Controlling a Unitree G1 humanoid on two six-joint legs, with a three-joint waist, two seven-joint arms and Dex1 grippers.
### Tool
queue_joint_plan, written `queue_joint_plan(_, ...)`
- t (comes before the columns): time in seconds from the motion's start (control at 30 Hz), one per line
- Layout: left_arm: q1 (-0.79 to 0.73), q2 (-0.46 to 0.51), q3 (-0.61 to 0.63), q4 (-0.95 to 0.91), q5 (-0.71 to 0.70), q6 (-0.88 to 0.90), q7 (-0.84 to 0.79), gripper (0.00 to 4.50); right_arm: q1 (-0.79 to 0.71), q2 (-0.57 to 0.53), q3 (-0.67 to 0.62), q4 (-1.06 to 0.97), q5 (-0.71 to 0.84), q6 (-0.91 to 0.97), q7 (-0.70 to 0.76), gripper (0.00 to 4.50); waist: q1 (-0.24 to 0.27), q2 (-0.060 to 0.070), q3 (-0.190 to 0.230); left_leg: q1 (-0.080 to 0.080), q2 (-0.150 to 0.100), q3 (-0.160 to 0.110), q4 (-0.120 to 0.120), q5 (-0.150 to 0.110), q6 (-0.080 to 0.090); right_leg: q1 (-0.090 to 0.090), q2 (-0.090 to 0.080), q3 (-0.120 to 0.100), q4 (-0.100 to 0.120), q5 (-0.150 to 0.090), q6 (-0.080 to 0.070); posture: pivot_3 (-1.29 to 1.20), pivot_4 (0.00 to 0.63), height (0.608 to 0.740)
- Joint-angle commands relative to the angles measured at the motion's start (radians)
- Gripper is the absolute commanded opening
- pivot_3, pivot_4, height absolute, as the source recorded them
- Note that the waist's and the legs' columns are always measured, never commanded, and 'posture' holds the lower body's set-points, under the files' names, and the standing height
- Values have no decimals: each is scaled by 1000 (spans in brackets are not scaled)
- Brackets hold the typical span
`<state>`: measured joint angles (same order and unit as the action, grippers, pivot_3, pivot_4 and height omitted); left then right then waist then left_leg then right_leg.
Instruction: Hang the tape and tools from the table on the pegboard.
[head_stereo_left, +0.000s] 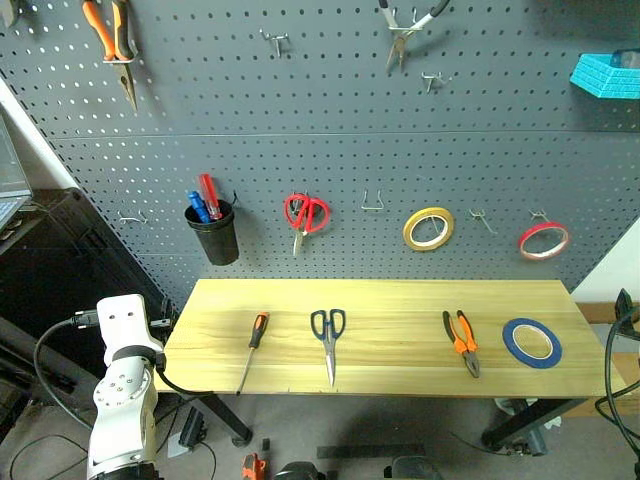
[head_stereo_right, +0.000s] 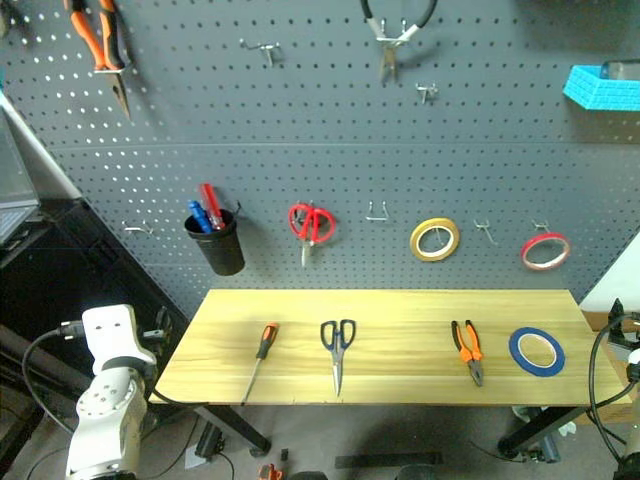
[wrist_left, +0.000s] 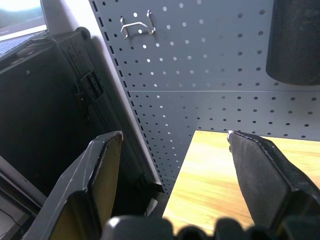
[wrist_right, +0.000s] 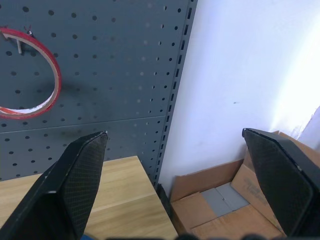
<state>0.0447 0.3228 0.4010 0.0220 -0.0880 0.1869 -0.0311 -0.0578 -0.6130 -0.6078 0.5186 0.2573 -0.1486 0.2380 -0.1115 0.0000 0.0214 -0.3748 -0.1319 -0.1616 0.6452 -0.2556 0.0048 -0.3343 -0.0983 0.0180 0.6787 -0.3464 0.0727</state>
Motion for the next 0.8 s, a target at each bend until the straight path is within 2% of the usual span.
queue_joint_plan(0.03,-13,13,10,-23,13,-21,19,3604,-22,-30,-15,-14,9,-25,2,4500,0,0,0,0,0,0,0,0,0,0,0,0,0,0,0,-164,0,740)
queue_joint_plan(0.57,-22,8,7,-61,32,-8,82,3604,-33,-47,-2,-10,8,-16,40,4500,0,0,0,0,0,0,0,0,0,0,0,0,0,0,0,-161,0,740)
queue_joint_plan(0.8,-12,-1,-14,-112,9,14,46,3604,-55,-19,9,-86,92,121,92,4500,0,0,0,0,0,0,0,0,0,0,0,0,0,0,0,-161,0,740)
